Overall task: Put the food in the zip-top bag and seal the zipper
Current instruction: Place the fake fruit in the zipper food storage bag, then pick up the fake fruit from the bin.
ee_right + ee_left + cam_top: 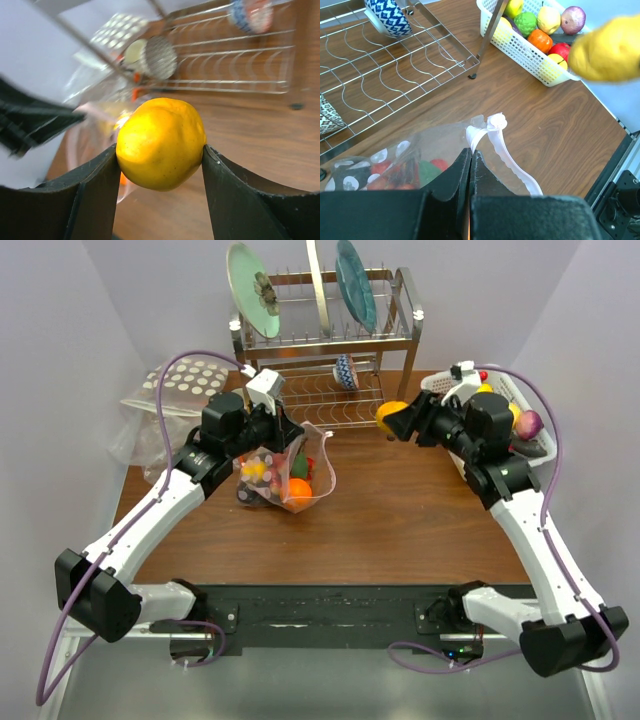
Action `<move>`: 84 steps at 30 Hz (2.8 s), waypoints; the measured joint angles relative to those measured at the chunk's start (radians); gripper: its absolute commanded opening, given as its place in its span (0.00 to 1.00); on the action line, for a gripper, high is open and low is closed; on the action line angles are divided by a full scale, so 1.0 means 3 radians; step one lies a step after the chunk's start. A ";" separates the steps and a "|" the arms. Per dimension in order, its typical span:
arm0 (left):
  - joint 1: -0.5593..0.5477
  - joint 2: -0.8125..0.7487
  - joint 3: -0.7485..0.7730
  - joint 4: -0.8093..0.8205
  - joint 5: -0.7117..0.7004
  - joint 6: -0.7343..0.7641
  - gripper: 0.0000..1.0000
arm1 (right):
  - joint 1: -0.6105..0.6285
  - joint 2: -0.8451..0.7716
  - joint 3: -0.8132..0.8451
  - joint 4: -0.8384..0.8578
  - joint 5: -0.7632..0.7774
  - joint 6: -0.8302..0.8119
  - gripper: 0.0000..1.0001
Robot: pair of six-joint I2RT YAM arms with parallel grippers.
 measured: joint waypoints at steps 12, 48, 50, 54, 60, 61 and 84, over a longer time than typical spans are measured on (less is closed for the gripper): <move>0.0000 0.0000 0.0000 -0.0001 -0.0027 0.0019 0.00 | 0.0875 0.0179 -0.0333 0.0342 -0.0352 0.0332 0.47; 0.0017 -0.0331 -0.0093 0.0123 0.0398 0.0013 0.00 | 0.1764 0.1499 -0.0393 0.1769 0.0390 0.0558 0.99; 0.0017 -0.0331 -0.0093 0.0126 0.0379 0.0013 0.00 | 0.1775 0.1340 -0.0413 0.1647 0.0474 0.0506 0.98; 0.0022 -0.0331 -0.0093 0.0127 0.0355 0.0013 0.00 | 0.1784 0.0922 -0.0412 0.1437 0.0622 0.0378 0.96; 0.0022 -0.0327 -0.0093 0.0126 0.0295 0.0011 0.00 | 0.1787 0.0413 -0.0300 0.0956 0.0842 0.0156 0.93; 0.0022 -0.0326 -0.0093 0.0126 0.0282 0.0011 0.00 | 0.1787 0.0366 -0.0237 0.0825 0.0910 0.0099 0.94; 0.0022 -0.0272 -0.0093 0.0128 0.0239 0.0013 0.00 | -0.0427 0.1108 0.0624 -0.0638 0.1906 -0.0628 0.99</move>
